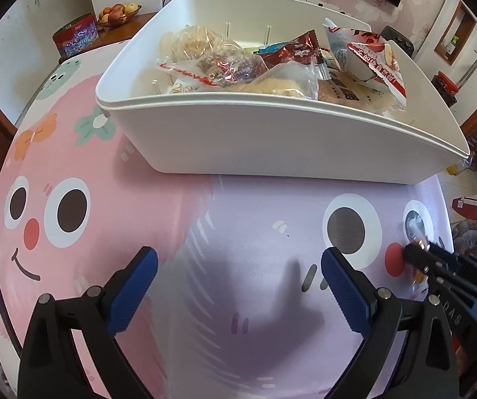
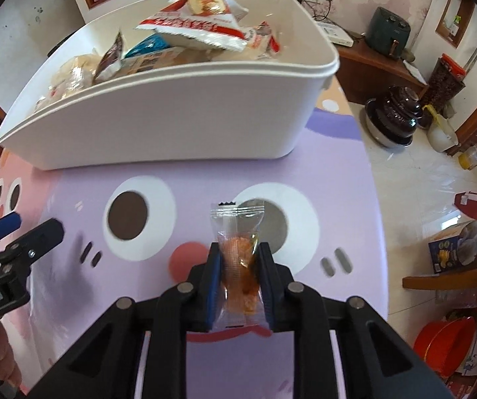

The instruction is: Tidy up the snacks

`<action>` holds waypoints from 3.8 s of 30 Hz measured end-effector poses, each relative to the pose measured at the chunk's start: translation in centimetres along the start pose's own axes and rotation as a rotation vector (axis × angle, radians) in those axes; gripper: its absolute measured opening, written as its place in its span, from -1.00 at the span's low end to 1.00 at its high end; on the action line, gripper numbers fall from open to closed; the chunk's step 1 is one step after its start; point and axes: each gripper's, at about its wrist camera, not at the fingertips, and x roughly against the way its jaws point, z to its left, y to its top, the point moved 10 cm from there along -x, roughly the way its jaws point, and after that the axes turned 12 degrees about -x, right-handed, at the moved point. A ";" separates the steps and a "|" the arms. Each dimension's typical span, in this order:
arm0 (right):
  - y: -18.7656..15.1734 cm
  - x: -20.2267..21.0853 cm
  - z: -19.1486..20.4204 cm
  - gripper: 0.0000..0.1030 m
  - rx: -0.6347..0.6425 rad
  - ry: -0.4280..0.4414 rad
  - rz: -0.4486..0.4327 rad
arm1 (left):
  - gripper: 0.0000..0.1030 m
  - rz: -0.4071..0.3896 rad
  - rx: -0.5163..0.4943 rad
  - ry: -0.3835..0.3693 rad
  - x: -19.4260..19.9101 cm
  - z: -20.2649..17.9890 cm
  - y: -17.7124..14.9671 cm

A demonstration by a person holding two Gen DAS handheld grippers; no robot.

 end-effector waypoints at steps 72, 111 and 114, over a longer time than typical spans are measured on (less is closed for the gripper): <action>22.5 14.1 13.4 -0.17 -0.024 0.210 -0.225 | 0.99 -0.186 -0.110 0.158 12.3 7.4 21.8; -5.2 26.9 7.9 -0.17 -0.024 0.179 -0.206 | 0.99 -0.179 -0.082 0.130 28.8 2.5 -4.7; -6.1 27.4 8.3 -0.17 -0.018 0.181 -0.208 | 0.99 -0.191 -0.101 0.144 29.5 2.2 -5.5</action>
